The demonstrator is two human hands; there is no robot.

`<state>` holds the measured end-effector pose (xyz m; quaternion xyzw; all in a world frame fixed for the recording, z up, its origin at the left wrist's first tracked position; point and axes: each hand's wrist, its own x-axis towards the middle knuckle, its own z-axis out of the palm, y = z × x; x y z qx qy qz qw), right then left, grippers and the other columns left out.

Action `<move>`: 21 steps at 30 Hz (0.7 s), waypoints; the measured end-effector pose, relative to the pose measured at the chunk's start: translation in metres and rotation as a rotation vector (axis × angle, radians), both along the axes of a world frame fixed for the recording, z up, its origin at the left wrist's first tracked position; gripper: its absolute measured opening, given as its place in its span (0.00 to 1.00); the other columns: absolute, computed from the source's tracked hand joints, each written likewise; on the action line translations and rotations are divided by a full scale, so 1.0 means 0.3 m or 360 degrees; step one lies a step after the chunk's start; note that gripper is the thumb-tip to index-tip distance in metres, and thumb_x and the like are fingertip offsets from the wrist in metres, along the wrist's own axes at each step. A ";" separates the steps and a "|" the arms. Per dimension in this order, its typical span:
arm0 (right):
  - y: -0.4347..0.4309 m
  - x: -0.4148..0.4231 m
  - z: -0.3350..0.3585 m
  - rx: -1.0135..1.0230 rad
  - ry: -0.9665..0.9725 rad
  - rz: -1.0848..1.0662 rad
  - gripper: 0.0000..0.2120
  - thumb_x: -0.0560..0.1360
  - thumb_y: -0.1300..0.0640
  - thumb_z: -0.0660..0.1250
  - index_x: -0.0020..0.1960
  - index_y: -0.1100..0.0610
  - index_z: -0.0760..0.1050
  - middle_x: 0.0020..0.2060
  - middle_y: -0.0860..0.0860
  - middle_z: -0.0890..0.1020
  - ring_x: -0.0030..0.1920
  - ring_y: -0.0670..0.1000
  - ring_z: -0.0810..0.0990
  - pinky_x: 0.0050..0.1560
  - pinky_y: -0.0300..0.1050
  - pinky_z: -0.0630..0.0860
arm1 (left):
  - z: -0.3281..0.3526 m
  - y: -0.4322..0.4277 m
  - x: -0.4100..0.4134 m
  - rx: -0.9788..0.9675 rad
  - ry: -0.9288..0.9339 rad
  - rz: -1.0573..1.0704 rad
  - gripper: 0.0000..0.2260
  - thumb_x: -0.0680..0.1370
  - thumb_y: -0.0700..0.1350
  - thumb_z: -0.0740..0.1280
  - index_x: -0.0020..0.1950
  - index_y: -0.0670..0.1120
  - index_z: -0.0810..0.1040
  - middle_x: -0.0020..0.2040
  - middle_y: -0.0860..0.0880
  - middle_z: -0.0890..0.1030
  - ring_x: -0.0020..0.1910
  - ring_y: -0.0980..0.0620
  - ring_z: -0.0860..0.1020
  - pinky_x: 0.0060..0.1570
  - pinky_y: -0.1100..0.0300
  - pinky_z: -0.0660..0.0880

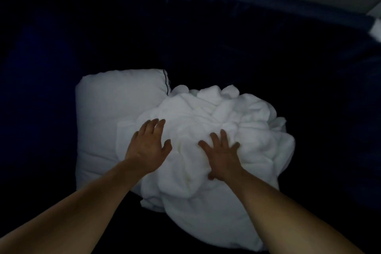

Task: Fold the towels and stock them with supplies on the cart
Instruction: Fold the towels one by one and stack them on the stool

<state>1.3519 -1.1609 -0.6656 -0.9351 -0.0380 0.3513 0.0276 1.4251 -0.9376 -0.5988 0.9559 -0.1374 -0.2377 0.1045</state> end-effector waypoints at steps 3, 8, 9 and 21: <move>0.031 -0.018 0.022 -0.0069 -0.0303 -0.0074 0.25 0.75 0.60 0.65 0.70 0.51 0.63 0.67 0.57 0.65 0.68 0.62 0.63 0.66 0.68 0.61 | -0.001 -0.014 -0.011 -0.0008 0.0025 -0.0056 0.31 0.82 0.56 0.57 0.81 0.46 0.52 0.80 0.46 0.56 0.79 0.47 0.54 0.76 0.47 0.57; -0.035 -0.093 0.165 0.0144 -0.0370 -0.0256 0.23 0.71 0.59 0.65 0.65 0.53 0.66 0.60 0.54 0.71 0.61 0.57 0.69 0.59 0.55 0.64 | 0.108 -0.066 -0.022 -0.0034 0.0110 -0.0155 0.35 0.80 0.58 0.62 0.81 0.48 0.50 0.79 0.47 0.58 0.77 0.48 0.57 0.74 0.52 0.59; -0.064 -0.115 0.208 0.0242 -0.0402 -0.0337 0.23 0.71 0.57 0.66 0.64 0.52 0.66 0.59 0.52 0.72 0.61 0.57 0.70 0.58 0.53 0.65 | 0.146 -0.080 -0.031 -0.0026 0.0160 -0.0210 0.38 0.78 0.59 0.65 0.81 0.49 0.49 0.80 0.48 0.57 0.77 0.49 0.56 0.75 0.53 0.59; -0.515 -0.413 1.206 0.1234 -0.1171 -0.0630 0.24 0.64 0.55 0.77 0.59 0.45 0.77 0.52 0.43 0.78 0.51 0.46 0.77 0.53 0.39 0.72 | 0.881 -0.564 -0.406 -0.0669 0.0049 -0.0221 0.48 0.55 0.64 0.78 0.71 0.65 0.60 0.65 0.62 0.71 0.64 0.58 0.72 0.61 0.51 0.75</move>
